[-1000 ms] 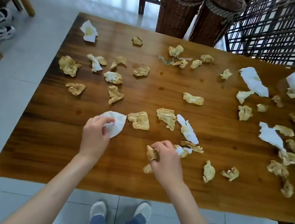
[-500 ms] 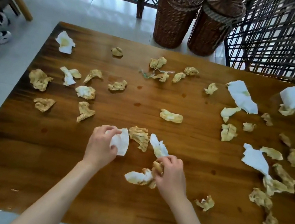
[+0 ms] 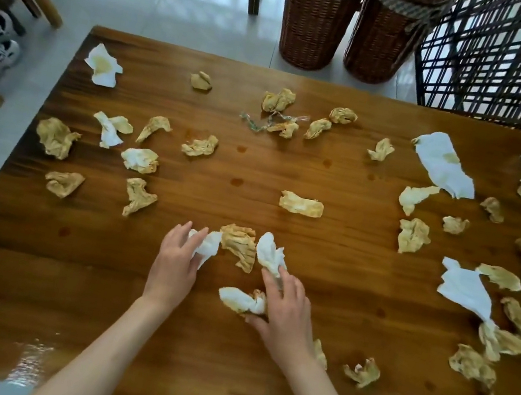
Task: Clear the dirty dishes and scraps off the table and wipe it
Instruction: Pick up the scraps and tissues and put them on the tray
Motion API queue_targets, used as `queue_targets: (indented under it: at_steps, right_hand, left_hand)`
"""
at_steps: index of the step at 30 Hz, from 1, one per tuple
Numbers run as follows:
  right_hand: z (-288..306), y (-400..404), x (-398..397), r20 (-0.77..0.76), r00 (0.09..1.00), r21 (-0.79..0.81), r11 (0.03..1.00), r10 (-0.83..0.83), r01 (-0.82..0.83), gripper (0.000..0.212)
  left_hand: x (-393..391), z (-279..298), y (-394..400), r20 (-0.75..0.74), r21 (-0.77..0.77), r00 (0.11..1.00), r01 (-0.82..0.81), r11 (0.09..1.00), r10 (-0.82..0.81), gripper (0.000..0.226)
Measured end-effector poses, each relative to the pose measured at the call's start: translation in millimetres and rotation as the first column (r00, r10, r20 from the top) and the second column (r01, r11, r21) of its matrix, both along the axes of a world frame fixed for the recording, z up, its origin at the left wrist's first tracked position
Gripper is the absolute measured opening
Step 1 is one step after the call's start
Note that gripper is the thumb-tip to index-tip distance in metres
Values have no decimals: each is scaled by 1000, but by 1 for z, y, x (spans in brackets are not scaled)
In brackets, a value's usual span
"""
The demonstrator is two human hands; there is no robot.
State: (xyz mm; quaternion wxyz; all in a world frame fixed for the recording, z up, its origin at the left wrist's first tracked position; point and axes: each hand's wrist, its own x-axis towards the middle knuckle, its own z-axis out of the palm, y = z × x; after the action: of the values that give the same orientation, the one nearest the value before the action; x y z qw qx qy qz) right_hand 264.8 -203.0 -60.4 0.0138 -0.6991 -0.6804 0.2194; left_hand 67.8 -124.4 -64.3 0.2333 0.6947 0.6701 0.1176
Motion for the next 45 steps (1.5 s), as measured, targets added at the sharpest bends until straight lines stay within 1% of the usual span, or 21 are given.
queue_targets:
  at_steps: [2, 4, 8, 11, 13, 15, 17, 21, 25, 27, 28, 31, 34, 38, 41, 43, 45]
  right_hand:
    - [-1, 0, 0, -2, 1000, 76, 997, 8, -8, 68]
    - [-3, -2, -1, -13, 1000, 133, 991, -4, 6, 57]
    - [-5, -5, -6, -90, 995, 242, 968, -49, 70, 55]
    - [-2, -3, -1, -175, 978, 288, 945, -109, 157, 53]
    - [2, 2, 8, -225, 959, 303, 923, -173, 237, 51]
    - [6, 7, 17, -243, 944, 304, 907, -223, 293, 49]
    - [9, 10, 24, -241, 937, 296, 900, -252, 318, 49]
    - [11, 11, 33, -226, 935, 288, 898, -275, 334, 49]
    - [8, 9, 37, -225, 930, 297, 888, -291, 350, 49]
    - [7, 9, 38, -235, 924, 298, 883, -301, 363, 50]
    - [7, 9, 38, -240, 921, 298, 880, -306, 370, 50]
    - [8, 9, 38, -251, 914, 288, 876, -320, 386, 49]
    - [11, 15, 37, -266, 908, 285, 874, -323, 394, 47]
    - [21, 52, 38, -283, 911, 339, 857, -301, 389, 45]
    - [29, 97, 37, -251, 931, 387, 855, -264, 346, 54]
    - [29, 125, 38, -211, 949, 375, 877, -234, 300, 65]
    - [24, 149, 39, -176, 963, 332, 909, -202, 251, 65]
  left_hand:
    - [0, 1, -1, 35, 27, 999, -1, 1000, 0, 50]
    - [-2, 2, -2, 55, 47, 998, -12, 999, 9, 51]
    - [-6, 4, -1, 60, 79, 998, -37, 996, 32, 52]
    - [-2, 11, 5, 107, 159, 992, -80, 984, 63, 50]
    - [9, 17, 10, 147, 222, 989, -60, 973, 28, 50]
    - [26, 22, 16, 176, 245, 984, -3, 969, -41, 50]
    - [46, 25, 20, 195, 207, 975, 61, 976, -103, 52]
    - [69, 16, 21, 195, 60, 958, 201, 978, -209, 57]
    - [69, 6, 19, 87, -90, 953, 296, 951, -289, 68]
    - [67, 3, 19, 42, -108, 944, 330, 938, -327, 72]
    - [66, 3, 20, 28, -98, 941, 338, 936, -337, 71]
    - [66, 2, 19, 17, -15, 951, 310, 950, -310, 56]
    - [67, 3, 18, 31, 27, 966, 255, 967, -256, 48]
    - [58, 13, 31, 70, 75, 987, 137, 988, -142, 51]
    - [42, 21, 46, 60, 107, 996, 55, 993, -62, 55]
    - [31, 25, 54, 51, 118, 999, 7, 993, -13, 56]
    - [22, 27, 60, 45, 117, 999, -24, 993, 19, 56]
